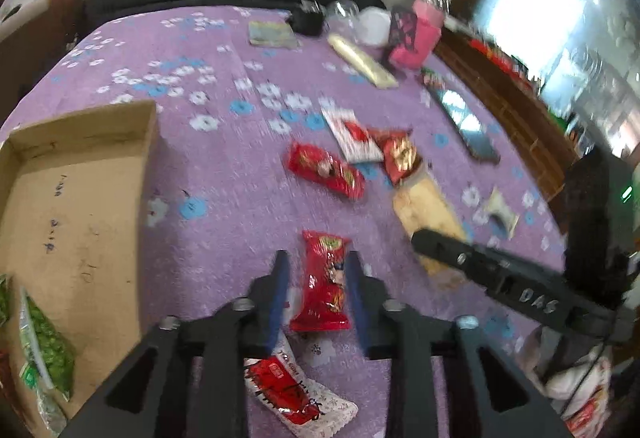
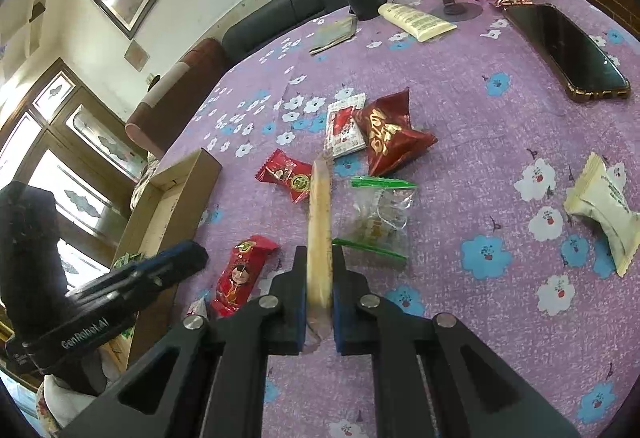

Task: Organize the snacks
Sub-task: 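Grasp the small red candy packet with the left tool while the right tool holds the wafer bar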

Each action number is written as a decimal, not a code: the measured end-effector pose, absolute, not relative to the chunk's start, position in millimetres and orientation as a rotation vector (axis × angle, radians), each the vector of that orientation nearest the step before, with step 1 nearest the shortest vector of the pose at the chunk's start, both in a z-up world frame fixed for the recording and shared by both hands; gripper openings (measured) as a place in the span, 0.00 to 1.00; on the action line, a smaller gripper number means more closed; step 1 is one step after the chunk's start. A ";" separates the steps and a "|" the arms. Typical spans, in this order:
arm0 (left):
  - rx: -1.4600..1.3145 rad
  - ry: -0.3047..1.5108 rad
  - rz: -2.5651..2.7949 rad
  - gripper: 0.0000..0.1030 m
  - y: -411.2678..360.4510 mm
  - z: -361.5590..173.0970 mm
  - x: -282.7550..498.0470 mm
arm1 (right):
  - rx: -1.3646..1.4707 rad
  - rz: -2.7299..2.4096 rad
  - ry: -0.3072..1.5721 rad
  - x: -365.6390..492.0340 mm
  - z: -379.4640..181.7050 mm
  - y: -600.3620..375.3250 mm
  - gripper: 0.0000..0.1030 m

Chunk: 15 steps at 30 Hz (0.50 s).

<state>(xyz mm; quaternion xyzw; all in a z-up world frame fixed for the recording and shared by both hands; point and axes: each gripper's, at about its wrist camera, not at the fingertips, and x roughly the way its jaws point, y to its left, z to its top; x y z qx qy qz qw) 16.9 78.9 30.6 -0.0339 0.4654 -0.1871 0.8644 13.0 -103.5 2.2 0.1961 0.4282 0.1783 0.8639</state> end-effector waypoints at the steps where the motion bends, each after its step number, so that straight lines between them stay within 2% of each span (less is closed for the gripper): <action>1: -0.047 0.984 -0.397 0.37 73.4 27.1 17.2 | 0.409 0.372 0.898 13.1 1.9 -103.1 0.09; 4: 0.065 1.014 -0.384 0.37 51.5 15.1 20.1 | 0.408 0.372 0.904 13.9 0.2 -102.7 0.09; 5: 0.108 1.001 -0.372 0.33 45.2 15.1 19.1 | 0.406 0.371 0.904 14.1 0.1 -102.8 0.09; 6: 0.135 1.000 -0.357 0.18 41.0 15.0 19.2 | 0.406 0.372 0.904 14.1 0.1 -102.9 0.09; 15: -0.014 0.957 -0.390 0.18 65.0 37.7 1.3 | 0.409 0.386 0.884 11.6 3.9 -103.4 0.09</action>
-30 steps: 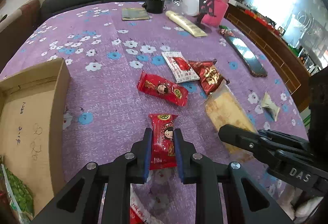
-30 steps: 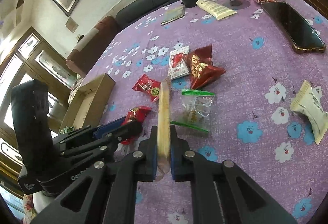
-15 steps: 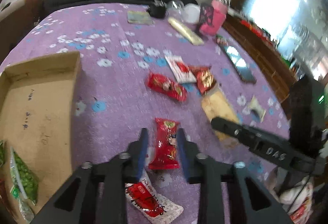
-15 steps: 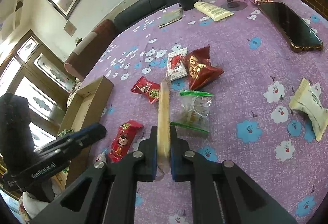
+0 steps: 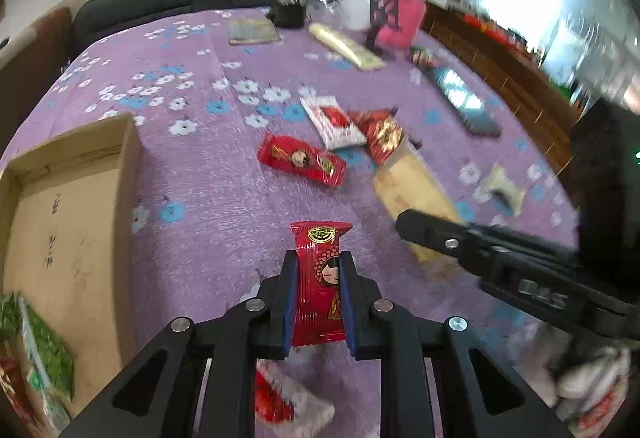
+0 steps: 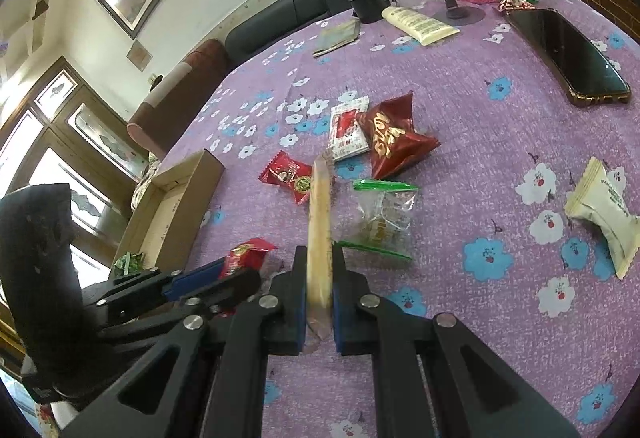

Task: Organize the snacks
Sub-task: 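Grasp the small red candy packet with the left tool while the right tool holds the wafer bar, then carry both snacks over the cardboard box and open both tools to drop them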

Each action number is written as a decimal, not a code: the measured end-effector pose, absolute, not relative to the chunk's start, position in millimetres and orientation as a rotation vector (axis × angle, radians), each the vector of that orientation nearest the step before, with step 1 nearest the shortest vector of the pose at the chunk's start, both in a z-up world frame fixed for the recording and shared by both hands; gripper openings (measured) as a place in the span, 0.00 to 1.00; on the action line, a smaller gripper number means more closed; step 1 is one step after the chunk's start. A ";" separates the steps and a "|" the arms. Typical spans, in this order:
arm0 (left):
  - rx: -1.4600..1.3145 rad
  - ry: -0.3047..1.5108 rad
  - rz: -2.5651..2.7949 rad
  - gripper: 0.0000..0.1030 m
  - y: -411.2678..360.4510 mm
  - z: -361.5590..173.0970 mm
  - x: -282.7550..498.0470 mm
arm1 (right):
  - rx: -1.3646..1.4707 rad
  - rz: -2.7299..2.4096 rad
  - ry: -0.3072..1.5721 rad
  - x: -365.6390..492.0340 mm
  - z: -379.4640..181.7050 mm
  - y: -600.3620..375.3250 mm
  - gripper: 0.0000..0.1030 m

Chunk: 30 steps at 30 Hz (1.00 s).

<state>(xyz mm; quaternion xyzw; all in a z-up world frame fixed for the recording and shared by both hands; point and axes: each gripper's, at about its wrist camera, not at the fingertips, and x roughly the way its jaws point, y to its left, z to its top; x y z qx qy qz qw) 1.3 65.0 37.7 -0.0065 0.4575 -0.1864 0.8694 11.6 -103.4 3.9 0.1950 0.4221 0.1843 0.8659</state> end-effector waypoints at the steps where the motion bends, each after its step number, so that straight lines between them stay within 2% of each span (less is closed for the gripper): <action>1: -0.038 0.946 -0.392 0.18 71.6 43.7 -3.7 | 0.408 0.387 0.882 11.4 4.3 -103.3 0.09; 6: -0.166 0.868 -0.376 0.18 125.2 74.8 -37.2 | 0.404 0.406 0.882 8.4 11.0 -96.3 0.09; 11: -0.235 0.822 -0.248 0.19 196.3 83.2 -66.2 | 0.387 0.499 0.881 -8.0 32.1 -64.2 0.09; 18: -0.315 0.833 -0.092 0.19 266.0 61.3 -87.9 | 0.286 0.646 0.930 -23.8 48.5 22.4 0.09; 27: -0.361 0.875 -0.026 0.19 291.8 31.0 -88.8 | 0.129 0.702 1.011 -37.2 34.8 110.5 0.09; 30: -0.398 0.870 -0.039 0.24 296.2 28.8 -90.8 | 0.091 0.699 1.031 -39.6 27.1 126.2 0.09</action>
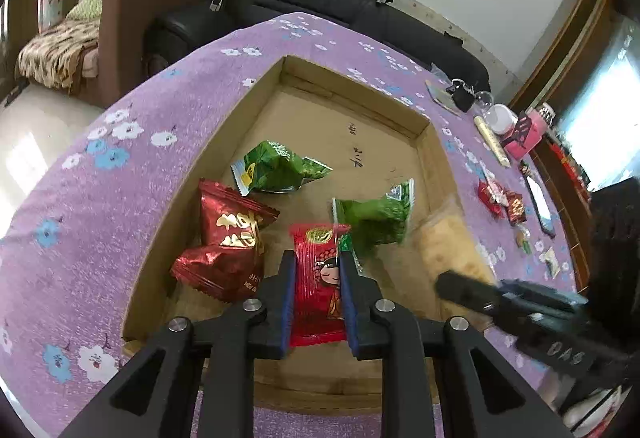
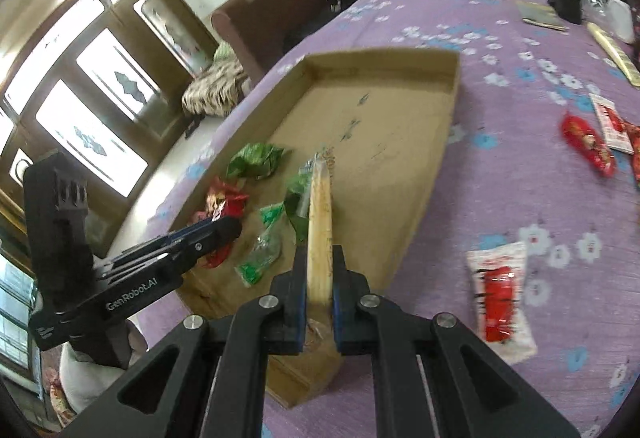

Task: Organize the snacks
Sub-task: 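Carry both snacks over the cardboard box and open both tools to drop them, then lift both open tools away from the box and move back over the table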

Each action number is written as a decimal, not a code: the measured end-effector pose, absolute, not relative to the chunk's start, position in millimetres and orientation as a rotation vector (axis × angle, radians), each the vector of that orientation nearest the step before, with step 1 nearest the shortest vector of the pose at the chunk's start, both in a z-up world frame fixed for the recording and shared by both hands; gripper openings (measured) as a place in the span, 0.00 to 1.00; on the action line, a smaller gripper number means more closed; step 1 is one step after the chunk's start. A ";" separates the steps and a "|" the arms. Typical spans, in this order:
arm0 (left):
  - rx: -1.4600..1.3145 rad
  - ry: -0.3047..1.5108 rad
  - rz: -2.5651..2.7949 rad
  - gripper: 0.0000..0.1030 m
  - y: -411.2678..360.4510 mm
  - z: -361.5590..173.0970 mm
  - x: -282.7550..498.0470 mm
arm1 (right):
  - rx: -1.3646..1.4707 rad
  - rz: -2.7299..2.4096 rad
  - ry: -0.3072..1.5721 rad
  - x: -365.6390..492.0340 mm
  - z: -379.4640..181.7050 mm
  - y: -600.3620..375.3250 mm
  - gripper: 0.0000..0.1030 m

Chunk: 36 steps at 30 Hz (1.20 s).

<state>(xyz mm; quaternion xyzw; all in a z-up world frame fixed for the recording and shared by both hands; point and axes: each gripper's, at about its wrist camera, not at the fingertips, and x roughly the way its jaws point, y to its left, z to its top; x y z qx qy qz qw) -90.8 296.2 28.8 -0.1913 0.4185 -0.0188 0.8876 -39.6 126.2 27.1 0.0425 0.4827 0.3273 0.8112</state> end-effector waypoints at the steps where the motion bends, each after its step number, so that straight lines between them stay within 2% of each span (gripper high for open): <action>1: -0.407 0.865 -0.043 0.27 299.2 29.0 -91.3 | 0.083 0.697 1.035 -39.8 25.2 129.5 0.09; 3: -0.422 0.848 -0.049 0.40 302.2 32.1 -94.5 | 0.063 0.689 1.035 -38.9 22.0 135.3 0.10; 6: -0.439 0.811 -0.058 0.48 306.2 39.7 -100.2 | 0.037 0.671 1.013 -37.6 23.0 138.4 0.12; 10: -0.449 0.771 -0.075 0.57 307.3 49.8 -105.0 | 0.024 0.659 0.970 -39.5 31.1 136.4 0.31; 16: -0.464 0.720 -0.139 0.69 300.4 68.0 -113.9 | 0.074 0.638 0.922 -41.9 46.5 112.7 0.32; 17: -0.484 0.707 -0.162 0.76 299.1 73.0 -116.3 | 0.086 0.633 0.917 -41.5 47.8 107.7 0.33; 18: -0.502 0.698 -0.173 0.88 298.1 76.5 -117.8 | 0.102 0.625 0.911 -41.7 49.6 101.1 0.35; 20: -0.563 0.662 -0.189 0.99 297.1 83.1 -123.1 | 0.137 0.602 0.891 -42.5 53.9 84.9 0.40; 22: -0.613 0.629 -0.240 0.99 294.5 84.0 -127.4 | 0.163 0.575 0.863 -44.9 58.8 70.1 0.47; 26: -0.683 0.603 -0.339 0.99 286.3 82.9 -131.8 | 0.188 0.512 0.769 -54.9 71.6 36.8 0.52; 28: -0.699 0.616 -0.370 0.99 282.7 85.4 -132.3 | 0.228 0.476 0.735 -58.9 77.7 14.0 0.61; 36: -0.542 0.569 -0.310 0.99 265.9 124.8 -156.3 | 0.348 0.347 0.718 -80.0 110.6 -78.5 0.60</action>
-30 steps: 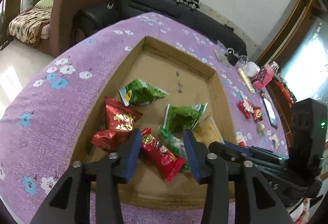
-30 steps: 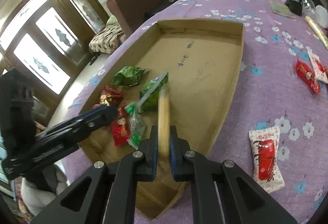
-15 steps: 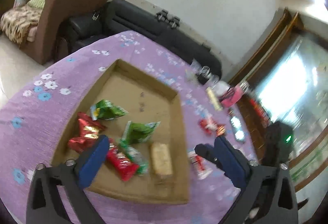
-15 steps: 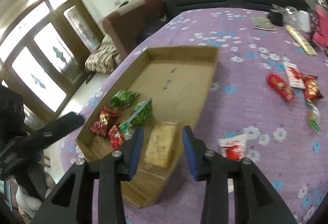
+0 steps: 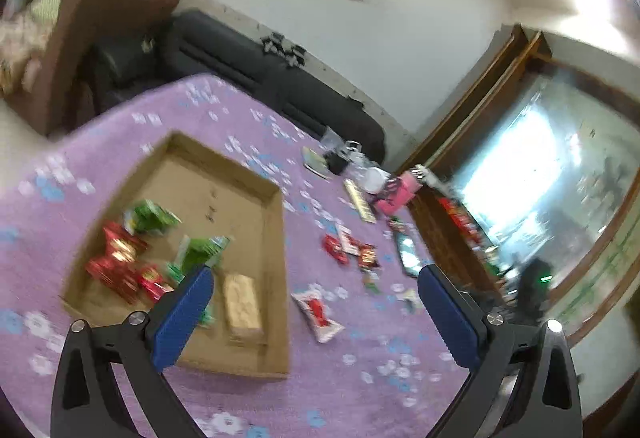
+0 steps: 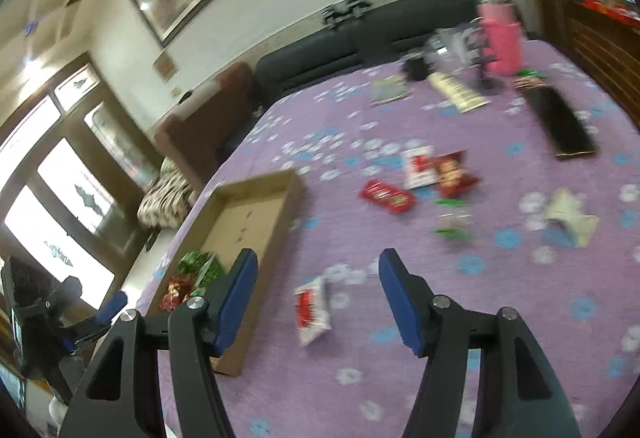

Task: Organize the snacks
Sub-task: 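Lift both open tools away from the box and move back over the table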

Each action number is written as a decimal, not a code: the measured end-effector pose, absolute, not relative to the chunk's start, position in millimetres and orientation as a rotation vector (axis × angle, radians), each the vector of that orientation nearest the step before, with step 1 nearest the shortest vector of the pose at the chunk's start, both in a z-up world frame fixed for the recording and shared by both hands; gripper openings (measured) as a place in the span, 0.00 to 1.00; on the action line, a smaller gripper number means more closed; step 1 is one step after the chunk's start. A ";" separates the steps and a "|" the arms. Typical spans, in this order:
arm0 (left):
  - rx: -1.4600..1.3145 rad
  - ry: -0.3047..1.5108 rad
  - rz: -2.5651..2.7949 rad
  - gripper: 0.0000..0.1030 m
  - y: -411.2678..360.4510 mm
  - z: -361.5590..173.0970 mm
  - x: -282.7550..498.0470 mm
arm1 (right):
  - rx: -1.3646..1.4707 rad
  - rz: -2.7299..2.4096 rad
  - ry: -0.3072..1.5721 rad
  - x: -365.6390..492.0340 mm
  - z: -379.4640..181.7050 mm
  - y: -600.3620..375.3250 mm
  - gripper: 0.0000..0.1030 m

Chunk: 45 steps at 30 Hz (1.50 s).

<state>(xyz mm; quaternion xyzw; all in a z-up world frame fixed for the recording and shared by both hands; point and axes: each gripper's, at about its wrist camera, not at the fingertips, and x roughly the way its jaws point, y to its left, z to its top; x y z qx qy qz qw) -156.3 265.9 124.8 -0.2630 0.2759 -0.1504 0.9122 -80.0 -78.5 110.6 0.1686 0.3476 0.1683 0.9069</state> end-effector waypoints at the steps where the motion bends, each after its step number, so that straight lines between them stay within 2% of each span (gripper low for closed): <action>1: -0.506 0.556 -0.296 0.99 264.0 130.7 -160.8 | 0.346 0.322 0.701 -86.4 119.0 -91.2 0.61; 4: -0.380 0.519 -0.239 0.99 258.5 152.1 -173.2 | 0.341 0.274 0.663 -103.8 142.0 -117.4 0.61; 9: -0.200 0.397 -0.207 0.99 254.9 206.5 -200.4 | 0.310 0.199 0.538 -142.1 216.3 -161.8 0.61; 15: -0.144 0.327 -0.183 0.99 272.0 271.9 -216.0 | 0.287 0.158 0.392 -182.5 306.4 -189.0 0.61; 26: 0.029 0.162 -0.095 0.99 276.5 404.9 -208.9 | 0.292 0.042 0.213 -201.6 476.7 -225.9 0.61; 29: -0.041 0.108 -0.202 0.99 282.2 415.9 -203.7 | 0.254 0.002 0.207 -197.1 496.2 -221.9 0.70; 34: -0.098 0.265 -0.332 0.99 257.4 355.3 -162.2 | 0.213 -0.002 0.320 -158.9 453.3 -201.7 0.72; 39: -0.008 0.356 -0.351 0.99 218.0 295.7 -120.7 | 0.216 0.020 0.516 -84.9 359.8 -183.9 0.72; 45: -0.114 0.548 -0.477 0.97 182.4 216.3 -60.5 | 0.197 0.052 0.705 -18.4 230.7 -160.5 0.72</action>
